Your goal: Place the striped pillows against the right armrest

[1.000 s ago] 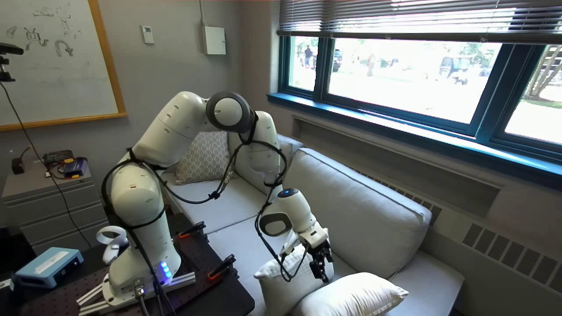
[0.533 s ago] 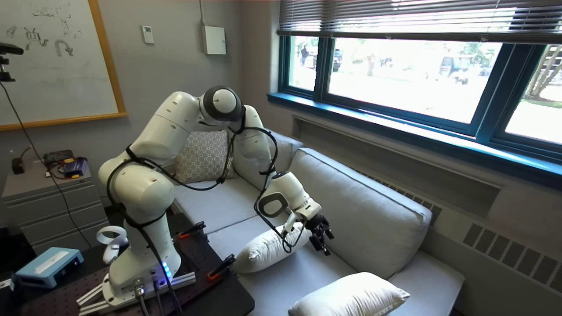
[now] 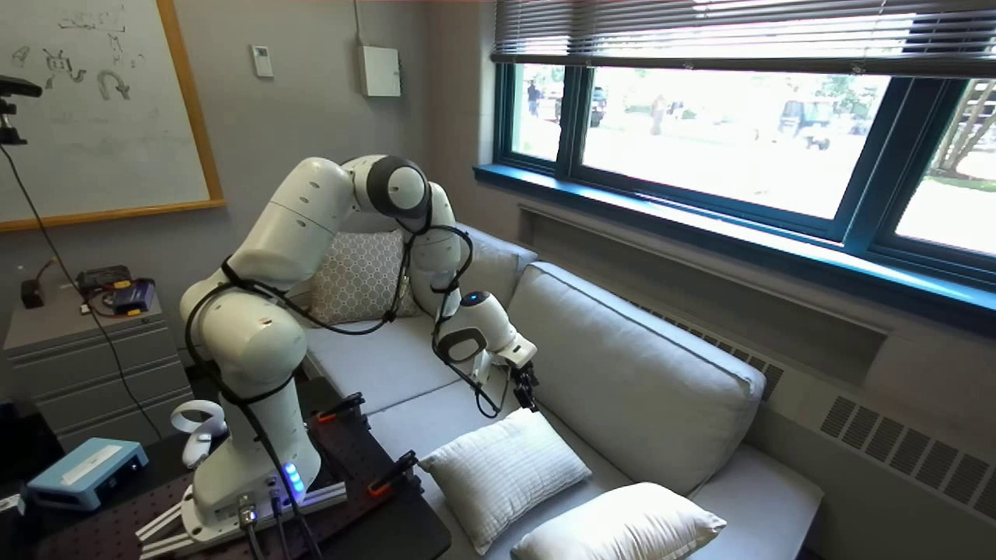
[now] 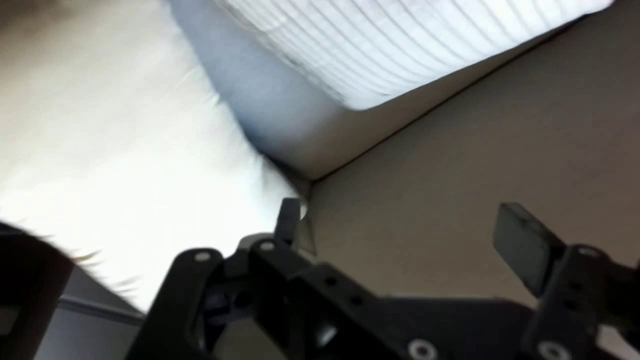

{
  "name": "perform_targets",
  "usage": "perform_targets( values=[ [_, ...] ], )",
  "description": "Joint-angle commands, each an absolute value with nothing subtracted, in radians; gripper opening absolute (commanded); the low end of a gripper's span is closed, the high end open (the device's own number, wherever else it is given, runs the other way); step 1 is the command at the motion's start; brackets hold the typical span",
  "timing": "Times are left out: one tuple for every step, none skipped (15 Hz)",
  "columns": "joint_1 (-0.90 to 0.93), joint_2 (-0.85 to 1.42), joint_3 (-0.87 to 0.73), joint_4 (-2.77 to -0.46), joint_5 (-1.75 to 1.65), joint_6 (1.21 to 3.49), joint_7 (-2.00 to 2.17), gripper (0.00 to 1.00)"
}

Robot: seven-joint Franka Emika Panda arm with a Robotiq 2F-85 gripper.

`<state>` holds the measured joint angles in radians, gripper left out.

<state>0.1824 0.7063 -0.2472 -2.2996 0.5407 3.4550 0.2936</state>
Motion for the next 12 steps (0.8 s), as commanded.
perform_targets(
  values=[
    [-0.031, 0.664, 0.009, -2.301, 0.370, 3.455, 0.330, 1.00],
    [-0.092, 0.681, 0.088, -2.291, 0.320, 3.455, 0.341, 1.00],
    [-0.158, 0.713, 0.171, -2.274, 0.268, 3.454, 0.347, 1.00],
    [-0.213, 0.734, 0.237, -2.262, 0.218, 3.435, 0.352, 1.00],
    [-0.267, 0.767, 0.302, -2.242, 0.172, 3.413, 0.350, 1.00],
    [-0.315, 0.802, 0.357, -2.220, 0.131, 3.385, 0.341, 1.00],
    [-0.344, 0.854, 0.398, -2.178, 0.105, 3.340, 0.327, 1.00],
    [-0.361, 0.897, 0.427, -2.141, 0.090, 3.284, 0.308, 1.00],
    [-0.324, 0.942, 0.407, -2.086, 0.101, 3.205, 0.290, 1.00],
    [-0.229, 0.965, 0.329, -2.036, 0.136, 3.147, 0.287, 1.00],
    [-0.141, 0.996, 0.254, -1.976, 0.159, 3.083, 0.295, 1.00],
    [-0.067, 1.020, 0.163, -1.933, 0.077, 3.044, 0.380, 1.00]
  ],
)
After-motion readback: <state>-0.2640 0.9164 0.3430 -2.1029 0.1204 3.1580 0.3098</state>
